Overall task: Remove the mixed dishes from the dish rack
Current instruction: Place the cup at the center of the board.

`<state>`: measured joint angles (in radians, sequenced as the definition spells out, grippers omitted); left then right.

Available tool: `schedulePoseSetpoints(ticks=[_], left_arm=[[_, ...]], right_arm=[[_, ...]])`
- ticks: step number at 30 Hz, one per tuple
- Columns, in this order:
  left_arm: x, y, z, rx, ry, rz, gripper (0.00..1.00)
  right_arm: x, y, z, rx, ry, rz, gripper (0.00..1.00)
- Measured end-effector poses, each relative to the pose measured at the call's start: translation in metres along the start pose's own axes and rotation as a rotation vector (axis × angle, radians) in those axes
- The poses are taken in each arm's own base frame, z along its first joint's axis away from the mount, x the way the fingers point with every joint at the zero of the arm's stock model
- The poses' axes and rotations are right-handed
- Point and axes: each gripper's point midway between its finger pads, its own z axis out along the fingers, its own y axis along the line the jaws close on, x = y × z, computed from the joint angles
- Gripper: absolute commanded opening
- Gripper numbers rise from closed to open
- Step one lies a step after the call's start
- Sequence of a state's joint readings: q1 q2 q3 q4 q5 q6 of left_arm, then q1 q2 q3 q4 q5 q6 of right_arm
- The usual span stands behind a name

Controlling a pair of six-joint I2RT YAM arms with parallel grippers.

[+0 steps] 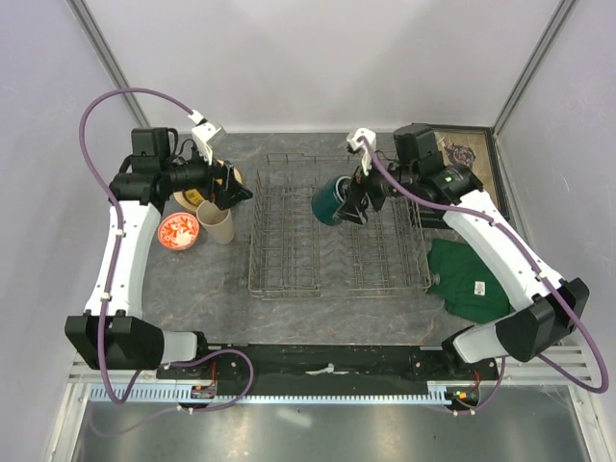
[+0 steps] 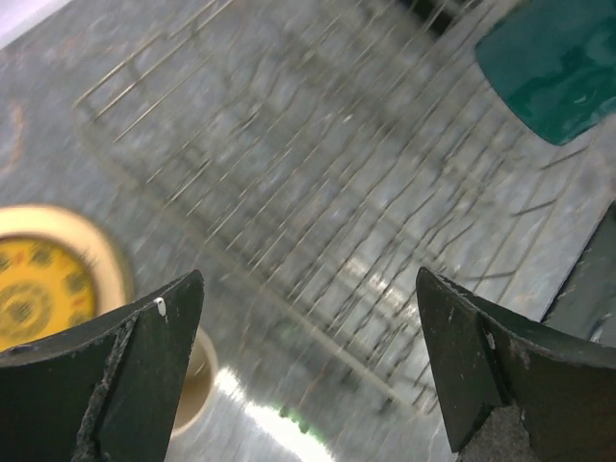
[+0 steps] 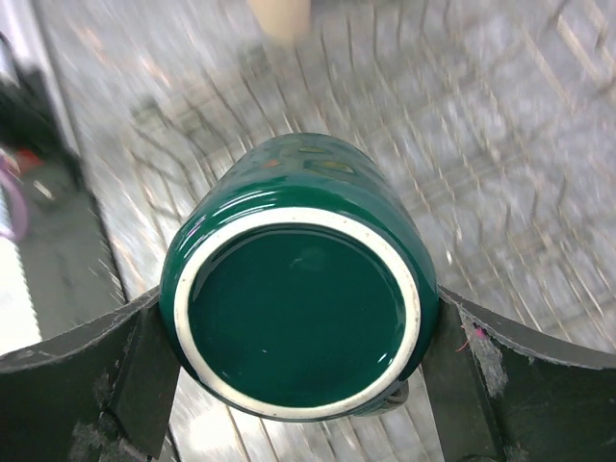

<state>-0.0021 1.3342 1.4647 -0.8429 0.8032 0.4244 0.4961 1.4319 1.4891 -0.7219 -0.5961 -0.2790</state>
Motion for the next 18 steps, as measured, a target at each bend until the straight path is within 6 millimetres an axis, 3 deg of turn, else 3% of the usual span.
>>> schedulePoseSetpoints(ticks=[7, 15, 18], left_arm=[[-0.014, -0.018, 0.015, 0.105, -0.206, -0.081, 0.95], [-0.071, -0.047, 0.02, 0.215, -0.404, -0.085, 0.92], [-0.09, -0.061, 0.02, 0.256, -0.454, -0.103, 0.91]], right_arm=[[-0.058, -0.005, -0.023, -0.104, -0.249, 0.18, 0.2], [-0.137, 0.017, -0.055, -0.333, -0.512, 0.281, 0.21], [-0.149, 0.026, -0.062, -0.413, -0.552, 0.288, 0.21]])
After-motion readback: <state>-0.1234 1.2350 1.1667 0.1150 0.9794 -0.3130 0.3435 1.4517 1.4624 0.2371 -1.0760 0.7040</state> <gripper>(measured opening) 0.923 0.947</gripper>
